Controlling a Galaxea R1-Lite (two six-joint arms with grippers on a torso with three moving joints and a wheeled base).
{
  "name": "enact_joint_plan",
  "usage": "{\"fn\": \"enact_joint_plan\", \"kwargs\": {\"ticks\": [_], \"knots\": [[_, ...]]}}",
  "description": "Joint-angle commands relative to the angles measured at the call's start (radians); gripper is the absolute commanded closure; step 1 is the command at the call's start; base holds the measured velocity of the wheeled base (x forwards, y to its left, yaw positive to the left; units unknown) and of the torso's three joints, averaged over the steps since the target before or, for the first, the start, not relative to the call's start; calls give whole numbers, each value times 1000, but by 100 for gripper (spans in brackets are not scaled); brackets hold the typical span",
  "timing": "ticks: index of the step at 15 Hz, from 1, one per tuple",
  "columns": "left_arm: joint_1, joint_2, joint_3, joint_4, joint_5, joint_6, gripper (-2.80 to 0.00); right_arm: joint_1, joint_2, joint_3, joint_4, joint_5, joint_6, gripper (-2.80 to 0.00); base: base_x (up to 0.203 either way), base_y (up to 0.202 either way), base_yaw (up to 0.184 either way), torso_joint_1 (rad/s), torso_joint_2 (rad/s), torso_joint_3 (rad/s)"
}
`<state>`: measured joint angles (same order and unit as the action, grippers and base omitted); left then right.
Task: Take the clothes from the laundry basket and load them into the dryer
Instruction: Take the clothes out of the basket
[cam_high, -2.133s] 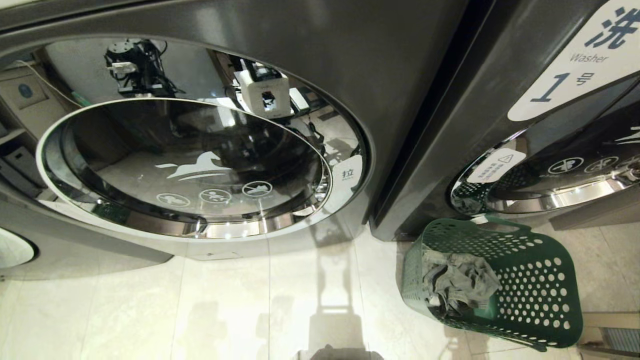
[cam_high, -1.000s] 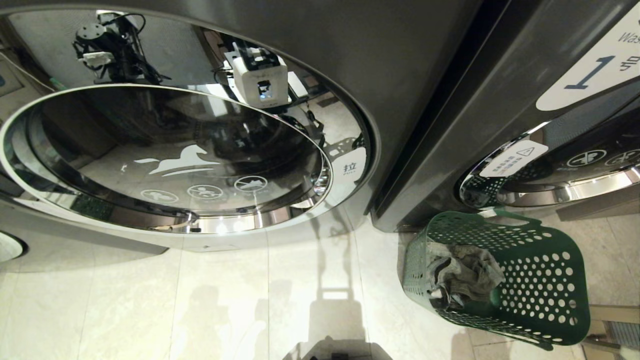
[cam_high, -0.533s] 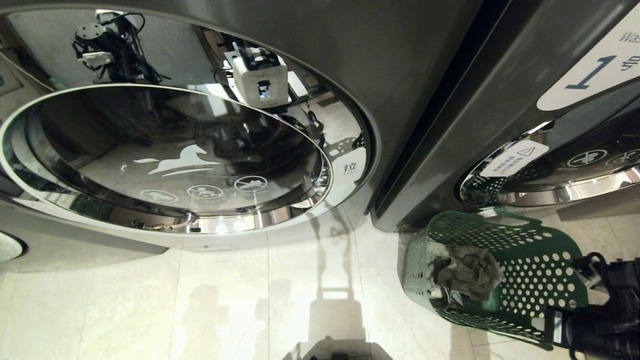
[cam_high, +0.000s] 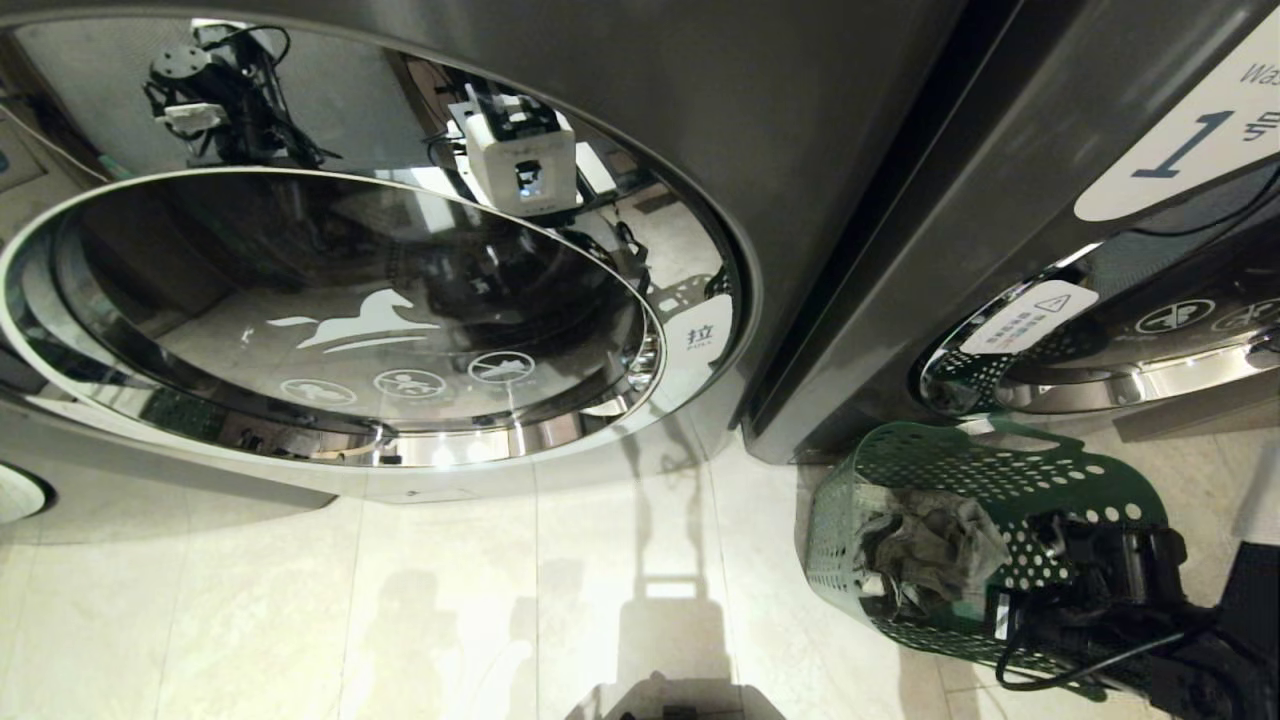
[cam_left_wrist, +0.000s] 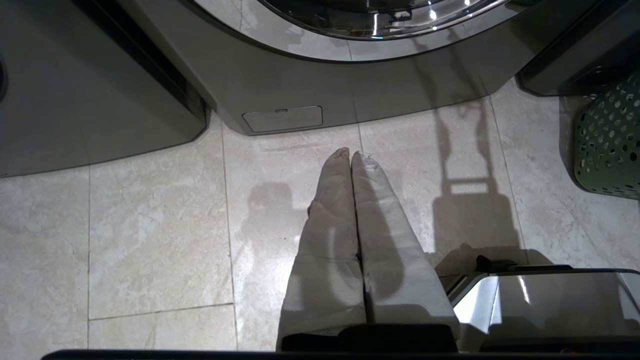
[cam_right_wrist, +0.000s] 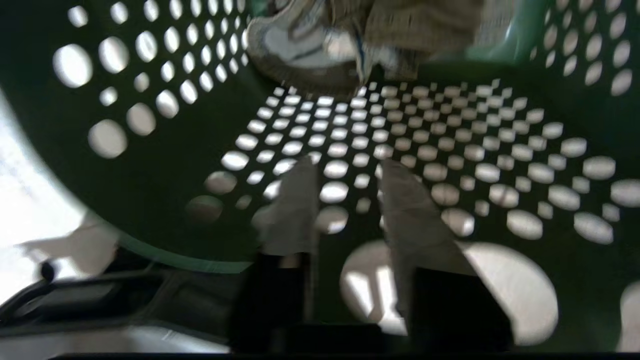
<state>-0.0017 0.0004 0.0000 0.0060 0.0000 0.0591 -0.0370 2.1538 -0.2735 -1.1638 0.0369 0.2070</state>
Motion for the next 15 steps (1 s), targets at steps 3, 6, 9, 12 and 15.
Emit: {"fn": "enact_joint_plan", "kwargs": {"ticks": [3, 6, 9, 12, 15], "knots": [[1, 0, 0, 0, 0, 1, 0, -66, 257, -37, -205, -26, -56, -280, 0, 0, 0, 0, 0, 0], [1, 0, 0, 0, 0, 0, 0, -164, 353, -59, -263, -30, -86, -280, 0, 0, 0, 0, 0, 0], [0, 0, 0, 0, 0, -1, 0, -223, 464, -61, -349, -26, -93, -280, 0, 0, 0, 0, 0, 0], [1, 0, 0, 0, 0, 1, 0, -241, 563, -114, -365, -16, -95, -280, 0, 0, 0, 0, 0, 0], [0, 0, 0, 0, 0, 1, 0, -253, 635, -249, -366, -8, -94, -280, 0, 0, 0, 0, 0, 0]]}}
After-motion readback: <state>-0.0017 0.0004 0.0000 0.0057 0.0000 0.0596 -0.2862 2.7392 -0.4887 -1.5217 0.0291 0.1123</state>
